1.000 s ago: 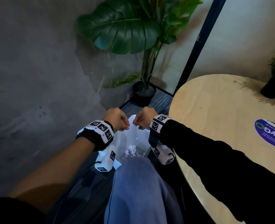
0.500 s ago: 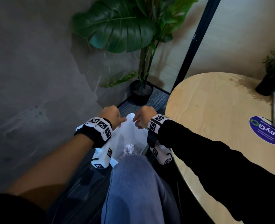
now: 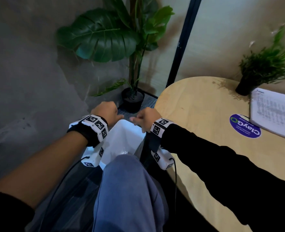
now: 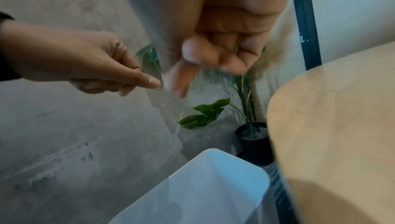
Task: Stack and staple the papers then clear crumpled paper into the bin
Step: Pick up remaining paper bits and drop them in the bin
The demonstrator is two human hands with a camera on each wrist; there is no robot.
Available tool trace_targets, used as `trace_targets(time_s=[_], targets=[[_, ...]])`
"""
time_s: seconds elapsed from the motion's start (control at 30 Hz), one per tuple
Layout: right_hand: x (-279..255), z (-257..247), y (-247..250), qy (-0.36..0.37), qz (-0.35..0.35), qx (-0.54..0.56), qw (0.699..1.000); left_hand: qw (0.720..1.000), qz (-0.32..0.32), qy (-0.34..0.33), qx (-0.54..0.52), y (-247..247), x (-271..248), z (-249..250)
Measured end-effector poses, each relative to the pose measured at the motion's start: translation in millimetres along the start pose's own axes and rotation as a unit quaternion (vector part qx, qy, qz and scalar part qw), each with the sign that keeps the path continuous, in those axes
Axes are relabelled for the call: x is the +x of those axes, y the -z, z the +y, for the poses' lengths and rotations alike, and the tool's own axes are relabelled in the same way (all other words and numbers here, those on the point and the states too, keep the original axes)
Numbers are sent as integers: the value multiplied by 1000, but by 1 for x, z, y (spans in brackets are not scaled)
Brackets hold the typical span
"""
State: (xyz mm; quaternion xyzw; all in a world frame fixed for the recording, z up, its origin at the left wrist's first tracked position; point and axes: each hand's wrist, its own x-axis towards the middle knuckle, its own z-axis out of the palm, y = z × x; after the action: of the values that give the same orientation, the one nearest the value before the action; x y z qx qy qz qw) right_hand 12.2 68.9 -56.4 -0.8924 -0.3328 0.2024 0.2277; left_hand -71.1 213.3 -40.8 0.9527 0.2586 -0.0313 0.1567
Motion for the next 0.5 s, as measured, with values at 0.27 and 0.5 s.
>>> trace_targets(time_s=[0.27,0.5], targets=[[-75,53,60,-7,1,-40,999,987,-27,-157,-27,16,-12,80],[-164,137,92,-113,59,2,992,962,-139,-236,-11,-16,-36,173]])
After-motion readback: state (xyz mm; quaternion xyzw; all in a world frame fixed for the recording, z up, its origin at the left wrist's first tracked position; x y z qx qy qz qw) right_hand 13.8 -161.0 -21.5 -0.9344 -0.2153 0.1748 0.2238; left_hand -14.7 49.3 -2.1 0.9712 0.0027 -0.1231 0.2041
